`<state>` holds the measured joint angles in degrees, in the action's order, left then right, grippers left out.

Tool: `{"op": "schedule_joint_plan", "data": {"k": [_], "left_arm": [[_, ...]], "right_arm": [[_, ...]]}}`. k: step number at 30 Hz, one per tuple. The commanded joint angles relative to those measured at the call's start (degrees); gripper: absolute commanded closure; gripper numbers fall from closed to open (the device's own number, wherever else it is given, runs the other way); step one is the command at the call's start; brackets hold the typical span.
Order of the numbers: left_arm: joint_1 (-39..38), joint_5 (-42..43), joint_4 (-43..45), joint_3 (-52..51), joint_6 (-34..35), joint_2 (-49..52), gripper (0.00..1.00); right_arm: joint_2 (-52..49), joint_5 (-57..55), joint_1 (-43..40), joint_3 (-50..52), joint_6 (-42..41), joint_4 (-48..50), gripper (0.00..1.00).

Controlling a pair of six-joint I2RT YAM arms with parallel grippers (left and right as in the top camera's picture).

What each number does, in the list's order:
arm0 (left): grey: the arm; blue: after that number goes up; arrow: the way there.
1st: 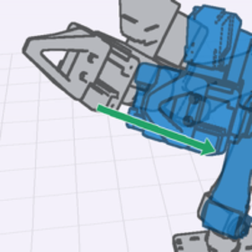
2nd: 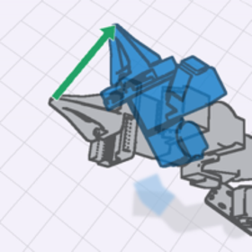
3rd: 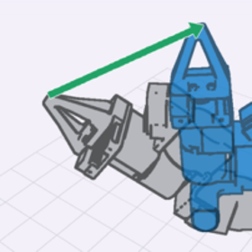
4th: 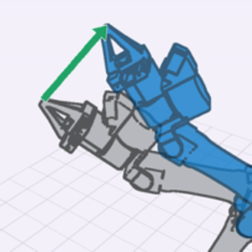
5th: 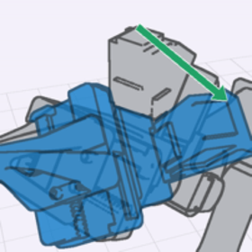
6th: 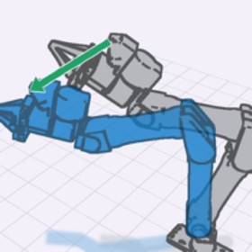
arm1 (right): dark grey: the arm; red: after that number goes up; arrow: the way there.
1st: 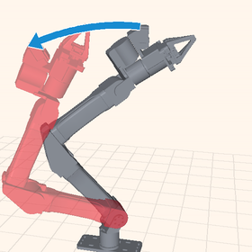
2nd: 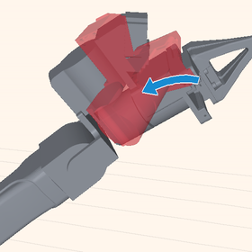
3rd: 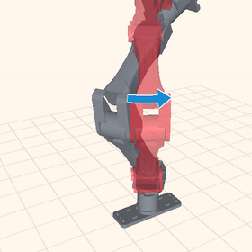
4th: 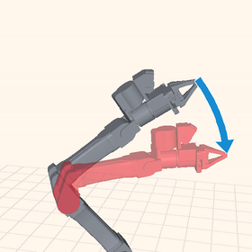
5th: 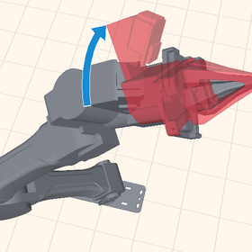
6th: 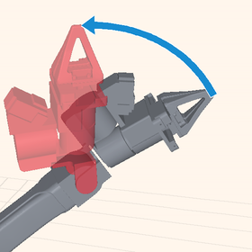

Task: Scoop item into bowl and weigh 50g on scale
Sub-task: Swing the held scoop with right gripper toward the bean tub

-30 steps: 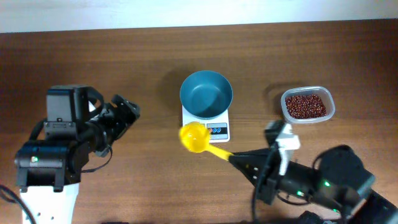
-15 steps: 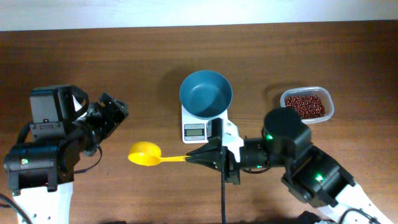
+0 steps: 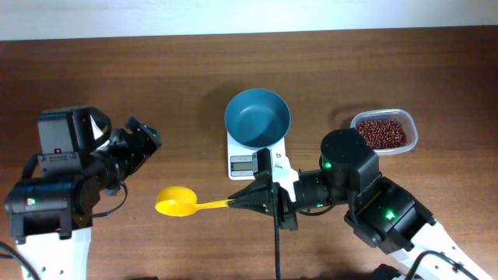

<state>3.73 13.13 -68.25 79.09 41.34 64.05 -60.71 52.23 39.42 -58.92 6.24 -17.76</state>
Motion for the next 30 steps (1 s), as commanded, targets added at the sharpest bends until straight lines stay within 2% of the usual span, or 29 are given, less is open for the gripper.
{"op": "schedule_joint_plan", "data": {"k": [1,4,7,9,13,16,19,21,22,23,26,30], "left_arm": [[0.35,0.17,0.04,0.35,-1.16,-0.70,0.04],[0.35,0.17,0.02,0.35,-1.16,-0.70,0.04],[0.35,0.17,0.02,0.35,-1.16,-0.70,0.04],[0.35,0.17,-0.13,0.35,-1.16,-0.70,0.04],[0.35,0.17,-1.51,0.35,-1.14,-0.70,0.01],[0.28,1.55,-3.87,0.35,-1.14,-0.63,0.01],[0.28,3.19,-7.02,0.35,-1.14,-0.66,0.12],[0.28,3.21,-9.70,0.35,-1.16,-0.66,0.31],[0.07,3.21,-10.34,0.35,-1.16,-0.66,0.34],[-0.26,3.23,-10.69,0.35,-1.16,-0.66,0.34],[-3.98,3.91,-10.93,0.35,-3.34,-0.63,0.11],[-11.89,3.65,-9.16,0.35,-6.47,-0.61,0.11]], "right_arm": [[0.24,1.29,0.15,0.15,-0.98,0.20,0.96],[0.22,-0.48,-2.03,0.15,-6.43,0.09,0.96],[0.24,-10.49,-6.25,0.15,-18.60,-2.14,0.96],[0.37,-15.78,-9.79,0.13,-23.67,-6.25,0.96],[2.21,-19.15,-14.12,0.13,-27.06,-12.96,0.96],[7.28,-23.50,-16.74,0.09,-29.22,-19.50,0.96],[13.73,-30.05,-19.12,0.09,-31.69,-26.53,0.96],[19.10,-33.70,-22.05,0.09,-32.30,-32.87,0.96],[20.76,-34.84,-23.34,0.09,-32.33,-35.17,0.96],[21.81,-35.87,-24.37,0.09,-32.54,-37.03,0.96],[24.33,-39.76,-29.62,0.07,-32.37,-45.44,0.96],[24.09,-40.74,-34.49,-0.87,-28.79,-49.86,0.96]]}}
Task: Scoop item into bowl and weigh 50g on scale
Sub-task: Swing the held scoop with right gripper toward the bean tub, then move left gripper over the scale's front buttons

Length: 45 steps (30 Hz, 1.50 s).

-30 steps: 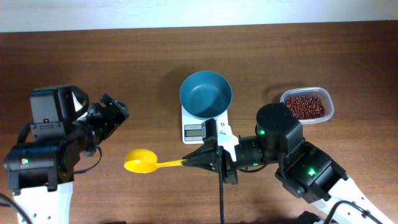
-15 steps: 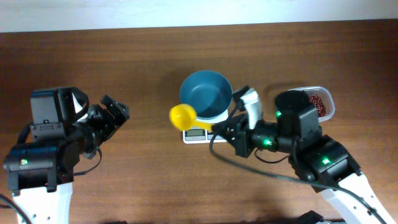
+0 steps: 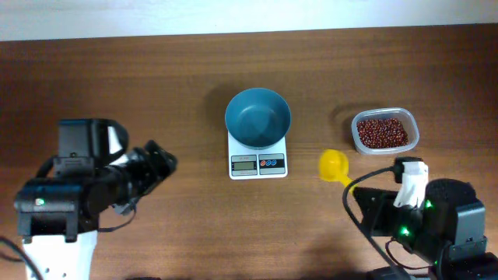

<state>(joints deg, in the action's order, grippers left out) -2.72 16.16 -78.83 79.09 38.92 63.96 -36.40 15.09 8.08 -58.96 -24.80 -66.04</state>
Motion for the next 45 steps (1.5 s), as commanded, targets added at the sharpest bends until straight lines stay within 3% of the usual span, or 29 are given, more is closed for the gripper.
{"op": "schedule_joint_plan", "data": {"k": [1,7,9,11,14,16,19,21,26,29,36,37,40,45], "left_arm": [[-7.65,0.52,2.01,0.35,-5.49,-0.39,0.10],[-21.35,-7.69,2.97,0.35,-5.99,3.32,0.16],[-25.16,-8.98,4.28,0.35,-5.99,6.01,0.24],[-28.17,-11.50,5.16,0.35,-5.97,8.85,0.35],[-32.09,-15.15,7.32,0.35,-5.95,14.21,0.64],[-33.51,-15.13,9.05,0.35,-5.95,17.29,0.75],[-35.15,-15.17,10.43,0.35,-5.95,21.51,0.76],[-36.09,-15.63,10.67,0.35,-5.95,24.37,0.83],[-37.90,-17.31,10.86,0.35,-5.95,27.98,0.84],[-39.58,-17.57,11.37,0.35,-5.99,28.09,0.83],[-42.16,-21.38,15.82,-0.92,-5.55,28.09,0.79],[-42.51,-21.40,16.68,-1.29,-5.55,28.09,0.80],[-43.67,-21.62,20.09,-2.67,-5.53,28.09,0.98],[-43.98,-22.56,24.39,-6.12,-5.53,28.09,1.00]], "right_arm": [[-0.37,-4.79,-4.17,-1.64,2.25,-2.80,0.96],[-6.86,-11.45,-12.22,-10.60,5.68,-11.69,0.96],[-10.45,-11.52,-14.75,-13.64,7.10,-13.18,0.96],[-13.46,-11.54,-16.98,-16.22,8.22,-13.90,0.96],[-18.49,-11.06,-20.79,-19.37,9.38,-13.92,0.96],[-20.61,-10.82,-22.18,-19.50,9.40,-13.92,0.96],[-23.87,-9.18,-23.85,-19.50,10.23,-14.25,0.96],[-26.12,-4.26,-24.65,-19.50,14.12,-13.68,0.96],[-28.41,-0.09,-26.43,-19.52,19.10,-14.73,0.96],[-27.10,-0.02,-28.81,-21.59,22.69,-17.79,0.96],[-20.57,-0.11,-29.70,-26.93,22.43,-18.40,0.96],[-19.74,-0.09,-29.70,-26.93,22.18,-18.38,0.96],[-18.01,-2.91,-29.70,-26.93,18.34,-18.38,0.96],[-19.28,-3.10,-29.70,-26.86,18.32,-18.40,0.96]]}}
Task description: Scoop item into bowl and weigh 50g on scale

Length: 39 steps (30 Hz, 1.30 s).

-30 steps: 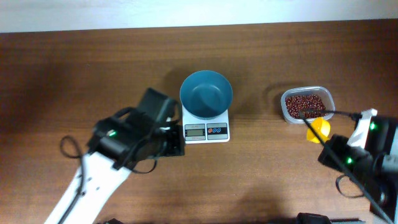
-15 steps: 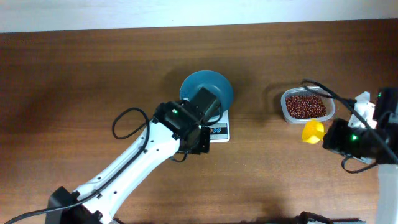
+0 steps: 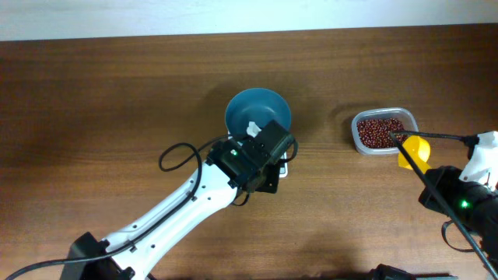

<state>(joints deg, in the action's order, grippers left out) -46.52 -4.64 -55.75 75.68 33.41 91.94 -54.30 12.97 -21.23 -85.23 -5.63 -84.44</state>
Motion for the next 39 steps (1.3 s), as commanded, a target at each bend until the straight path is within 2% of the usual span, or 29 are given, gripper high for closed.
{"op": "schedule_joint_plan", "data": {"k": [1,6,11,19,27,39], "left_arm": [[-0.20,-1.90,2.08,-3.56,-0.02,0.11,1.00],[-0.20,-1.95,7.89,-7.50,-0.04,0.11,1.00],[-0.20,-6.03,14.64,-12.11,-0.09,0.11,1.00],[-0.20,-7.65,25.42,-18.25,-2.12,0.11,1.00],[-0.20,-7.65,31.32,-18.60,-11.02,2.97,1.00],[-0.20,-8.35,36.61,-18.60,-11.23,7.65,1.00]], "right_arm": [[-1.90,-0.98,-0.39,-0.59,-0.83,0.02,0.96],[-5.68,-0.94,-0.39,-0.59,-0.83,-0.04,0.96],[-9.05,-0.94,-0.39,-0.59,-0.83,-0.02,0.96],[-10.25,-0.94,-0.39,-0.59,-0.83,0.81,0.96],[-10.25,-0.96,-0.39,-0.59,-0.83,1.55,0.96],[-10.27,-0.96,-0.39,-0.59,-0.83,2.84,0.96]]}}
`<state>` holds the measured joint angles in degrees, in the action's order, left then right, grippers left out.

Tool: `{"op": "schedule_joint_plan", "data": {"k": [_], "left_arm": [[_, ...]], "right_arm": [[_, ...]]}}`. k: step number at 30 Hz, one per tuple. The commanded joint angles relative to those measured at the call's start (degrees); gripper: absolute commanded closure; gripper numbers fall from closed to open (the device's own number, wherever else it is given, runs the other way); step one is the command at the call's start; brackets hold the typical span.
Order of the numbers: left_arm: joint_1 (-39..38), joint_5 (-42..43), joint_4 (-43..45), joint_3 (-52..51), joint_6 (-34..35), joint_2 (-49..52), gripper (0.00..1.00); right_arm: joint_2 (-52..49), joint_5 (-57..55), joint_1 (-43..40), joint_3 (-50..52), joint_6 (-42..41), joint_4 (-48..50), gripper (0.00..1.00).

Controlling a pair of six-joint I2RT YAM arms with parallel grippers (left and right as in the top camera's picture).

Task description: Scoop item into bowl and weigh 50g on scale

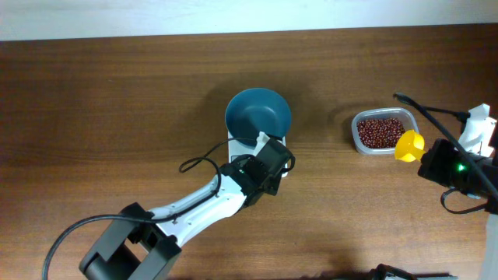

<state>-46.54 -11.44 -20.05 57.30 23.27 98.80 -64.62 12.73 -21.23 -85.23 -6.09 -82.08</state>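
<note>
A blue bowl [257, 115] stands on the white scale [233, 142], whose front is mostly covered. My left gripper [270, 153] lies over the scale's front panel. Its dark body hides its fingers, so its state cannot be read. A clear tub of red beans [380, 131] sits to the right. The yellow scoop [409, 145] hovers at the tub's lower right corner, and my right gripper [428, 155] is shut on its handle.
The left arm [194, 204] stretches diagonally from the bottom left toward the scale, with a black cable looping beside it. The right arm's body [463, 169] and cables fill the right edge. Brown wooden table [117, 93] all around.
The left wrist has shifted slightly down and right over the scale's front. The scoop has moved a little left and up at the tub's corner, and the right arm now sits higher.
At first the right gripper held the scoop by its handle in front of the scale, with the left arm folded at the far left. Then the scoop was between scale and tub. Later the left arm lay over the scale and the scoop was by the tub, as now.
</note>
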Motion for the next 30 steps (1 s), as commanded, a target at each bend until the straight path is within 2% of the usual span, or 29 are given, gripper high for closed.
{"op": "schedule_joint_plan", "data": {"k": [1,30], "left_arm": [[-0.17,-1.97,1.16,-0.22,-1.09,0.83,1.00],[-0.17,-6.05,8.48,-0.22,-1.09,5.77,1.00]], "right_arm": [[0.04,-0.72,-0.39,-0.59,-0.37,0.52,0.96],[0.04,-0.70,-0.39,-0.59,-0.37,1.40,0.96]]}}
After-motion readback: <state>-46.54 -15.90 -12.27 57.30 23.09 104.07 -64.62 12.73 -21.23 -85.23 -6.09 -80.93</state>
